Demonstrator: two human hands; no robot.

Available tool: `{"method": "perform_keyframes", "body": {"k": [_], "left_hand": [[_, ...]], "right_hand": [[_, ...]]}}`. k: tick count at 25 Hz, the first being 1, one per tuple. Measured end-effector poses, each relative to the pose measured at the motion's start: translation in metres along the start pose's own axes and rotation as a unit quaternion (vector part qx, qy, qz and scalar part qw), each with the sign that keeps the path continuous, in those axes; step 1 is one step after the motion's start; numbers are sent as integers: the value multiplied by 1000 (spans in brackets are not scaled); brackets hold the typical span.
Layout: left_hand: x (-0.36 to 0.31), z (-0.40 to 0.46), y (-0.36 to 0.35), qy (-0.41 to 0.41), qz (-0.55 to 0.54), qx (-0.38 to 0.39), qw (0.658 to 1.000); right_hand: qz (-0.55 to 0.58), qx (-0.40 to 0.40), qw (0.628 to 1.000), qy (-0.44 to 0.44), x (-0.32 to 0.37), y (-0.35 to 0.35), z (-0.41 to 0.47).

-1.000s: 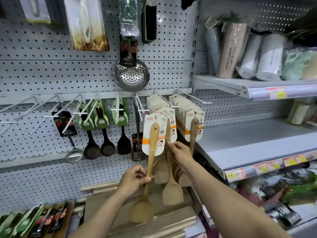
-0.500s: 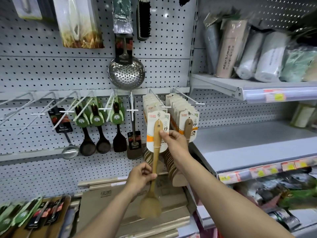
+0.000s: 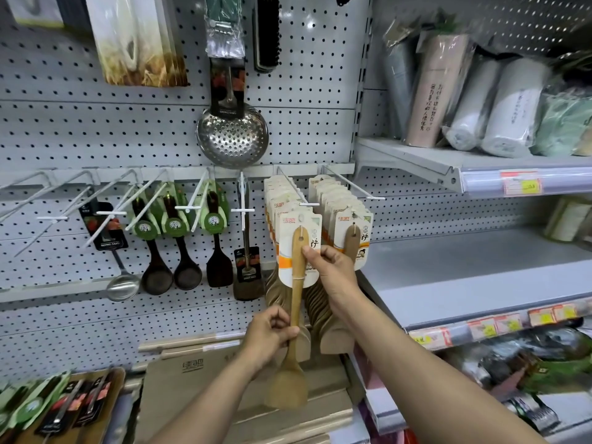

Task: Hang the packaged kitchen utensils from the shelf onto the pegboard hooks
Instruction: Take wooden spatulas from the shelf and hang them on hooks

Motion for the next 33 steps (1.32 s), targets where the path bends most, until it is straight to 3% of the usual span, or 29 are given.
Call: {"method": "perform_keyframes", "body": {"k": [8,25,33], "left_hand": [[4,27,-1,1,13,-15,1000],[9,60,-7,-7,68,-39,997],[-4,49,-12,27,88,-70,993]], "right_hand": [[-22,46,999,-4,1,-9,29],[-86,65,994,16,-1,-2,45],[-140,71,986,-59,1,2,40]]}}
Point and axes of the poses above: each hand's wrist, its own z-axis towards the middle knuckle, its own y-axis out of the back of the hand, x = y × z, the point moved 1 cm from there along z, towards the middle knuckle, and after that the axes turned 1 degree about -y, right-handed, at the moved point
